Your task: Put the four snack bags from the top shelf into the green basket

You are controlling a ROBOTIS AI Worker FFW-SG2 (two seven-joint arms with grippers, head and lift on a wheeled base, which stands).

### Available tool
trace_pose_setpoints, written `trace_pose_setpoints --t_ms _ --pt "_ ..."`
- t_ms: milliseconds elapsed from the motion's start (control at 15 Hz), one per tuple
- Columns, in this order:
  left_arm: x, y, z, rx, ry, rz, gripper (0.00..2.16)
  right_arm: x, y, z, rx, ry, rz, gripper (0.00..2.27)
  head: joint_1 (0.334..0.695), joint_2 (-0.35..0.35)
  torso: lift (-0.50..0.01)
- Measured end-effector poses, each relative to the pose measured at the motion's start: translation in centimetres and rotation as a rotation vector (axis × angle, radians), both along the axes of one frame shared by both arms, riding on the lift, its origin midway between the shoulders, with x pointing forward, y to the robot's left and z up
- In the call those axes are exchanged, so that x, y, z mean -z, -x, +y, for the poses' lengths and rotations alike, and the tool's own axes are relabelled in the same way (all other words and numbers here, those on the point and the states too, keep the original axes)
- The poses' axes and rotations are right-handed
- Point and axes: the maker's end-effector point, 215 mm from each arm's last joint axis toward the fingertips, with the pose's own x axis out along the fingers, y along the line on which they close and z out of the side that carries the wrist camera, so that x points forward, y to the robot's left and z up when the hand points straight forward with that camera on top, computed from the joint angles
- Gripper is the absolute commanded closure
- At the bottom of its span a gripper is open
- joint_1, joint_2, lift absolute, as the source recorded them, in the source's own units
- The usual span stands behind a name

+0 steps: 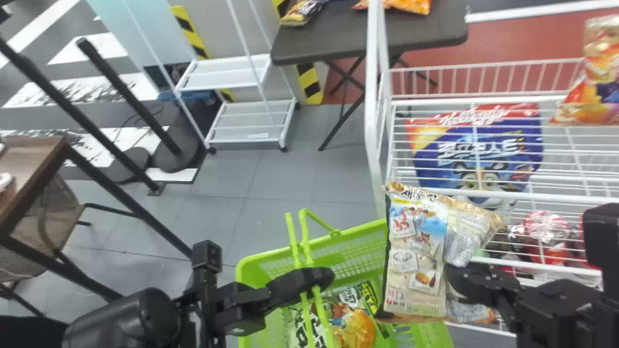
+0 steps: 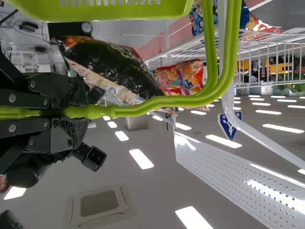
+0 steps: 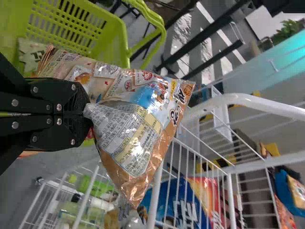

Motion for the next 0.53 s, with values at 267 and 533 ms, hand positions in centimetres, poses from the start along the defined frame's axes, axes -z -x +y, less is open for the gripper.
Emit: trace_pose_setpoints --t_ms 267,533 --pt "0.0 0.0 -0.3 0.007 0.003 0.002 2.15 2.8 1.9 4.0 -0.104 0.013 0.083 2.25 0.695 0.35 0.0" --pt "0.0 0.1 -0.8 0.02 0.005 0.002 2.15 5.7 2.8 8.2 -0.198 0.051 0.129 2.25 0.695 0.35 0.0"
